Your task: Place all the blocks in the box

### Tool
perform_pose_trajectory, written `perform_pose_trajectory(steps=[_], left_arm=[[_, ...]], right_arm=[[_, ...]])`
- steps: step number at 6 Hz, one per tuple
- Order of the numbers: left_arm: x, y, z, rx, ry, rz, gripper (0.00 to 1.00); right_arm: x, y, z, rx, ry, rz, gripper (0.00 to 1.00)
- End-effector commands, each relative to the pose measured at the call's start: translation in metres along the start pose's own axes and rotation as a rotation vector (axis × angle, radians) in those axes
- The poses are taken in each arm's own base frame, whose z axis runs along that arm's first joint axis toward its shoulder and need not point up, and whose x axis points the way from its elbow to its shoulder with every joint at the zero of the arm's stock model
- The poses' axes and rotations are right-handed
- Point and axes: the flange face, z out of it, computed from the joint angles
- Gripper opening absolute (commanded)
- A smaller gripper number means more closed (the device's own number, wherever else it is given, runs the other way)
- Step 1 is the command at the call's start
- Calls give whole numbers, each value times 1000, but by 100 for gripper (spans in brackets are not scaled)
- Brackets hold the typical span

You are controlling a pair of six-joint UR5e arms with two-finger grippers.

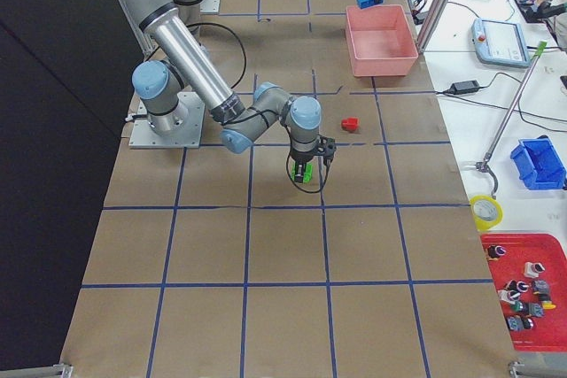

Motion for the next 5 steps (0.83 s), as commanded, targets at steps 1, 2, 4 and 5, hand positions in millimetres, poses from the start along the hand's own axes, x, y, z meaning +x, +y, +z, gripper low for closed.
perform_pose_trajectory(steps=[1,2,4,5], left_arm=[[4,-10,53,43,18,39,3],[3,-11,56,46,19,39,9],[-2,-11,54,67,-46,47,96],[-1,-12,41,77,-42,57,97]], right_arm=[[5,-14,-57,27,9,-12,14],[-29,-30,-94,101,28,-78,14],[-132,-55,-140,205,18,-263,9],[-185,-63,-155,277,-102,-337,9]])
